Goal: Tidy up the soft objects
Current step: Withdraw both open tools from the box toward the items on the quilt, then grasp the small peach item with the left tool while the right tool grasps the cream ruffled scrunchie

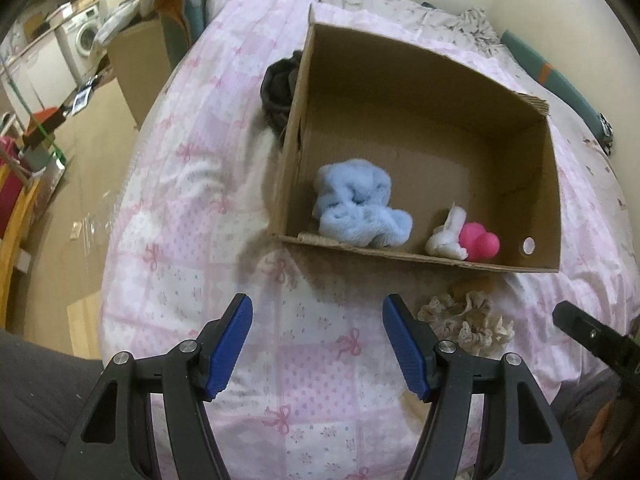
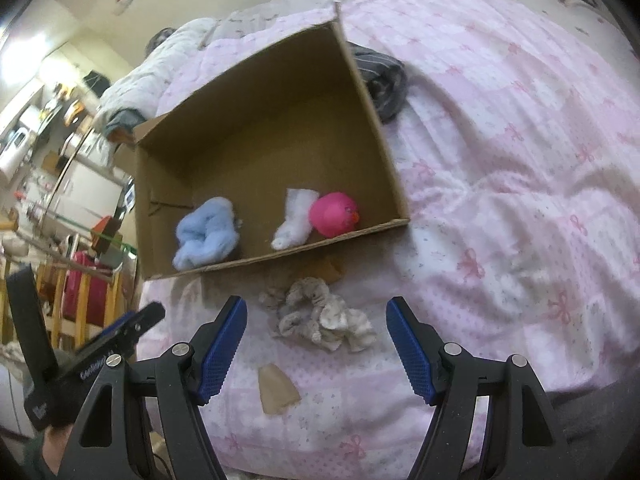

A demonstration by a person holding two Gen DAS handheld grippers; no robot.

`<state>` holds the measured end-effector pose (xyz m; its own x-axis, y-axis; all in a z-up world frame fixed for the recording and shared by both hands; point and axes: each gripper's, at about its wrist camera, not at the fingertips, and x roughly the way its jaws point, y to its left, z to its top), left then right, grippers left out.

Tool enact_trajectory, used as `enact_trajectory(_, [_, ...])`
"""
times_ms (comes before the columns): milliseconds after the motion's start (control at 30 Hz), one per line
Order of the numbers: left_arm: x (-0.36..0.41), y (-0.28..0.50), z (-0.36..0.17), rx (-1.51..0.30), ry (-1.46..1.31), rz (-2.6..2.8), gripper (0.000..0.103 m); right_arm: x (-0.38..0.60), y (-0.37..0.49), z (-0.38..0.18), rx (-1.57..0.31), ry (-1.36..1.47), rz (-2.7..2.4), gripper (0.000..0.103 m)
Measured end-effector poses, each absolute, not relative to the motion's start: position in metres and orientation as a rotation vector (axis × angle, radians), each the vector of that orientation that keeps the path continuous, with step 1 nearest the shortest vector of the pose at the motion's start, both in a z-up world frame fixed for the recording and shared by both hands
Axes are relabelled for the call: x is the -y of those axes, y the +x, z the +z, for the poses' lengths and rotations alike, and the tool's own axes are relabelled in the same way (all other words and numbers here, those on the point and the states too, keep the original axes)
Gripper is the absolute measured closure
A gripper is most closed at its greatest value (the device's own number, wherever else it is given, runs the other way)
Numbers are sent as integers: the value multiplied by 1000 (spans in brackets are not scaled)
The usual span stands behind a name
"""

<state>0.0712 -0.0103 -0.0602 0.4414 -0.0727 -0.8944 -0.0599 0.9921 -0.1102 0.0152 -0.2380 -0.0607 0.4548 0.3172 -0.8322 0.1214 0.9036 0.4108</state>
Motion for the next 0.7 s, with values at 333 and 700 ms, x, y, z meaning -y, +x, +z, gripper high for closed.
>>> enact_trajectory(333, [42,65,-98,-1298,-178,-146,38,253,26,-85,-1185,487,3,27])
enact_trajectory(700, [104,48,-140,-1439,-195,-364,42,256,27,-90,-1197,497,-15,27])
